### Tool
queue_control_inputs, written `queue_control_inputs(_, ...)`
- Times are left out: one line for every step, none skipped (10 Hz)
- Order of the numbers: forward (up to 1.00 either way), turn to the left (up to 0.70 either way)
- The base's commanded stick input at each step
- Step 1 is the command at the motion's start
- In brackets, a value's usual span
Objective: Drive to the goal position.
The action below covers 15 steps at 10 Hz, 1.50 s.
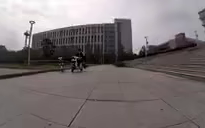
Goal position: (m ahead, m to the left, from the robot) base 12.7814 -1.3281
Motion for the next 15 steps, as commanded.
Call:
queue_control_inputs(1.0,0.0)
queue_control_inputs(1.0,0.0)
queue_control_inputs(1.0,0.0)
queue_control_inputs(1.0,0.0)
queue_control_inputs(1.0,0.0)
queue_control_inputs(1.0,0.0)
queue_control_inputs(1.0,0.0)
queue_control_inputs(1.0,0.0)
queue_control_inputs(1.0,0.0)
queue_control_inputs(1.0,0.0)
queue_control_inputs(1.0,-0.09)
queue_control_inputs(1.0,-0.11)
queue_control_inputs(1.0,0.0)
queue_control_inputs(1.0,0.0)
queue_control_inputs(1.0,-0.07)
